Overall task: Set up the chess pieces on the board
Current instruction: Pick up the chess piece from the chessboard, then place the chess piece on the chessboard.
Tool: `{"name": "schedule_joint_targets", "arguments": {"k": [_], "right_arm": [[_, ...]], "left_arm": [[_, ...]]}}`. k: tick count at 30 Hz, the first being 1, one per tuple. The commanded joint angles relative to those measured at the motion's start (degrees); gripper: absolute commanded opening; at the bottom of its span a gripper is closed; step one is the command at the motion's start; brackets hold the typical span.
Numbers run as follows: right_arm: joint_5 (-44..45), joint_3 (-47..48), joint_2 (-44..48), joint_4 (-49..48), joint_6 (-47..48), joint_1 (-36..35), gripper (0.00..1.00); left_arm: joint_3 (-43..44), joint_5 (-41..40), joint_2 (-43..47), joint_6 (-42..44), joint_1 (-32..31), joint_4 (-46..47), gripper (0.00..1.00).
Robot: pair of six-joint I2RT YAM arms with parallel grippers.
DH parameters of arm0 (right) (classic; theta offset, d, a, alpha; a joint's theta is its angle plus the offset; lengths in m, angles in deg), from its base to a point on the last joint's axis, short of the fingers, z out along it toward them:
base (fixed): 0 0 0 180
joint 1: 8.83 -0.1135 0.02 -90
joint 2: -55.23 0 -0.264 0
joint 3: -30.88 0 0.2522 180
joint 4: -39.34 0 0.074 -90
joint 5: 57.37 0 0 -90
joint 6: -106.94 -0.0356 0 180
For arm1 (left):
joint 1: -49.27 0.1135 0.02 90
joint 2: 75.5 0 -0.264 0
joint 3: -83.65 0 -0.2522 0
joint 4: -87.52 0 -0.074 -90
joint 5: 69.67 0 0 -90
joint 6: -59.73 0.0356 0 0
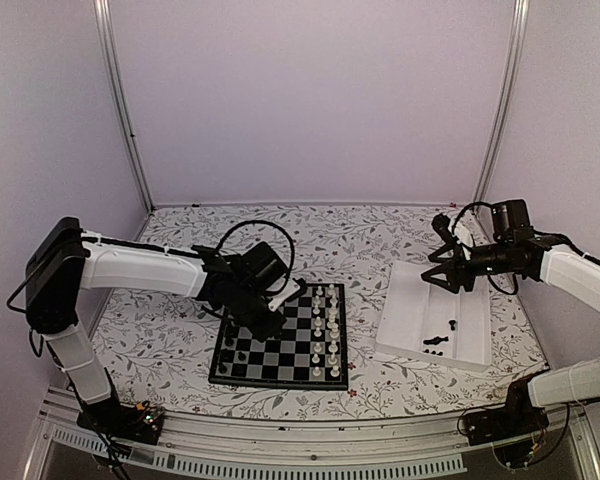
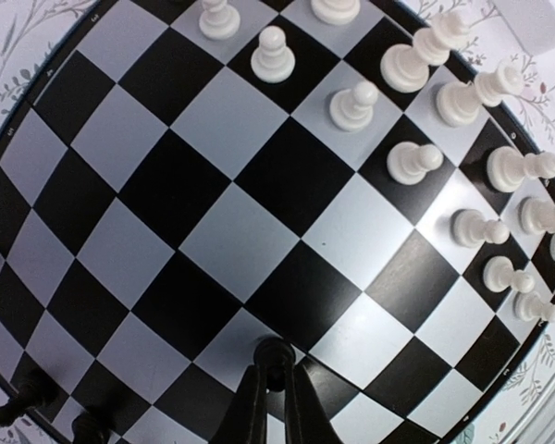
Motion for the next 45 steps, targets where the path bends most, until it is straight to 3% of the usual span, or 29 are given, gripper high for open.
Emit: {"name": "schedule_joint_targets", "arguments": {"k": [1, 11, 30, 45], "right_arm": [[-1.49, -0.31, -0.42, -0.24, 0.68, 0.07, 0.6], [-1.51, -0.14, -0.66, -0.18, 0.77, 0.1, 0.6], [-1.65, -0.14, -1.27, 0.11, 0.94, 0.05, 0.6], [0.92, 1.38, -1.35, 3.13, 2.14, 0.06, 0.61]], "left_arm": [[-0.13, -0.56, 3.11, -1.21, -0.52, -1.88, 0.08], [-8.67, -4.35, 12.85, -5.13, -0.22, -5.5, 0.08], [-12.24, -3.71, 12.19, -5.6, 2.81, -4.03, 0.08], [-4.48, -4.87, 13.35, -5.92, 1.82, -8.42, 0.34]]}}
